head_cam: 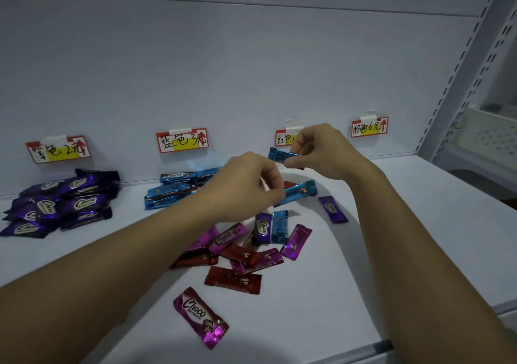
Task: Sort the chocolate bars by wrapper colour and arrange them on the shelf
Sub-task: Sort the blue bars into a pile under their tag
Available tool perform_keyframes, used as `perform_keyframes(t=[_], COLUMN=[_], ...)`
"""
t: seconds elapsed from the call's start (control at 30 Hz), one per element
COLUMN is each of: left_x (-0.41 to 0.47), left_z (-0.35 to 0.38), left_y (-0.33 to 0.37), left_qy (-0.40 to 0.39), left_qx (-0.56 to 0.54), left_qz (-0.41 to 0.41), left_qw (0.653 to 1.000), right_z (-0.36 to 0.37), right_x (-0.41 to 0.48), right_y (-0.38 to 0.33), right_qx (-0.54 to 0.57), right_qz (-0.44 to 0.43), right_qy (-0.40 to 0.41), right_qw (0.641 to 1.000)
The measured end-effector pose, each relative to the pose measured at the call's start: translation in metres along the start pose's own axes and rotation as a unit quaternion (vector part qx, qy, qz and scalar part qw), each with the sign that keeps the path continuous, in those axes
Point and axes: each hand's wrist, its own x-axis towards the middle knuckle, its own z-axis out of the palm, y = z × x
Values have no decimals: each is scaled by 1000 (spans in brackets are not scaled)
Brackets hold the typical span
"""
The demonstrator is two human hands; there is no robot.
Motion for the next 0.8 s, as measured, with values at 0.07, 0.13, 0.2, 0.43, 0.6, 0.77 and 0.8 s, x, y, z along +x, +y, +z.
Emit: perform_keyframes(t=[0.07, 0.13, 0.2, 0.43, 0.6, 0.77, 0.8], left_x=[-16, -31, -44, -55, -49, -51, -51], left_z=[-22, -45, -64, -78, -70, -70, -70], left_y=[-17, -41, -68, -138, -157, -161, -159], left_qy=[18, 43, 83, 164, 137, 132, 127], left_qx=[1, 16, 49, 237, 259, 259, 262], left_qz=[0, -12, -25, 19, 28, 8, 6], left_qw=[1000, 999, 995, 957, 956, 957, 957], right_z=[4, 13, 29, 87, 109, 99, 92], right_x=[-1, -3, -4, -8, 0, 3, 2], right_y=[-8, -17, -28, -63, -71, -71, -70], right_qx=[7, 15, 8, -78, -157, -176, -164], right_qz=[-18, -42, -82, -178, -194, -162, -150], right_qy=[5, -5, -2, 70, 63, 53, 66], right_qw=[1000, 999, 997, 978, 966, 970, 973])
